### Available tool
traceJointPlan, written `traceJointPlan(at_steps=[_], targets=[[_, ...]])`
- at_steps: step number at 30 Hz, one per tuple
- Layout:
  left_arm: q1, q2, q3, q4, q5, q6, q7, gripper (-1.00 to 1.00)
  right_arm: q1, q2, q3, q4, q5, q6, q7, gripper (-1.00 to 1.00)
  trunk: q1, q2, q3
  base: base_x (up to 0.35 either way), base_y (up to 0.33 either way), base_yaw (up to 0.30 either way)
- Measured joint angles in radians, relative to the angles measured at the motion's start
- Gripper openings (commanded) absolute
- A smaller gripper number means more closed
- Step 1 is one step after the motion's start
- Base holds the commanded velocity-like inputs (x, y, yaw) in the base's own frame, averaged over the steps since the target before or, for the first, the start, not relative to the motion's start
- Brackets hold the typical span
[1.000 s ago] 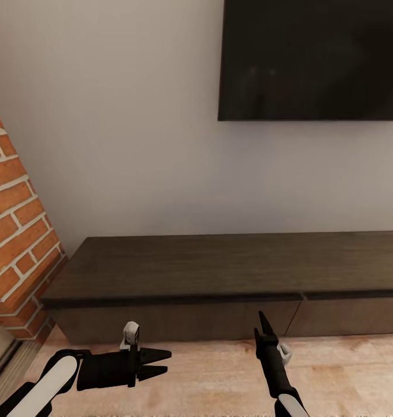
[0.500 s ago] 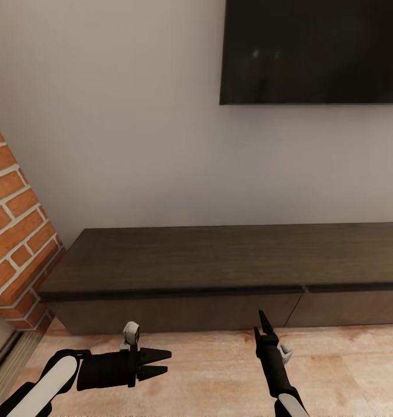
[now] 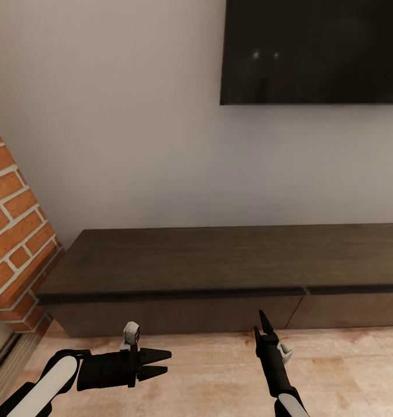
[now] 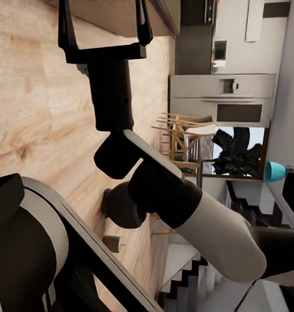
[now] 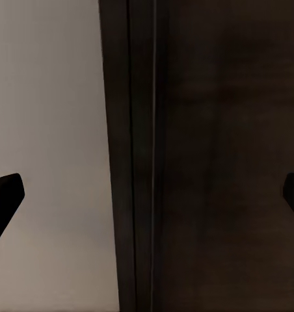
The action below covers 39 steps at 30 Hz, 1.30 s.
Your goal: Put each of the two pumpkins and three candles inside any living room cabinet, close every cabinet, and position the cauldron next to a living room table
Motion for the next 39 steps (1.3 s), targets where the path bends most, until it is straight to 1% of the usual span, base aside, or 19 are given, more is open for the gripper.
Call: traceJointPlan(at_steps=[20, 27, 39], targets=[[0.000, -0.002, -0.003, 0.000, 0.000, 0.000, 0.000, 1.00, 0.000, 0.001, 0.000, 0.000, 0.000, 0.000, 0.003, 1.00, 0.000, 0.000, 0.000, 0.096, 0.000, 0.000], [0.000, -0.002, -0.006, 0.000, -0.002, 0.000, 0.000, 1.00, 0.000, 0.002, 0.000, 0.000, 0.000, -0.002, 0.003, 1.00, 0.000, 0.000, 0.000, 0.169, 0.000, 0.000], [0.000, -0.002, -0.008, 0.000, -0.001, 0.000, 0.001, 1.00, 0.000, 0.003, 0.000, 0.000, 0.000, -0.003, 0.003, 1.00, 0.000, 0.000, 0.000, 0.055, 0.000, 0.000]])
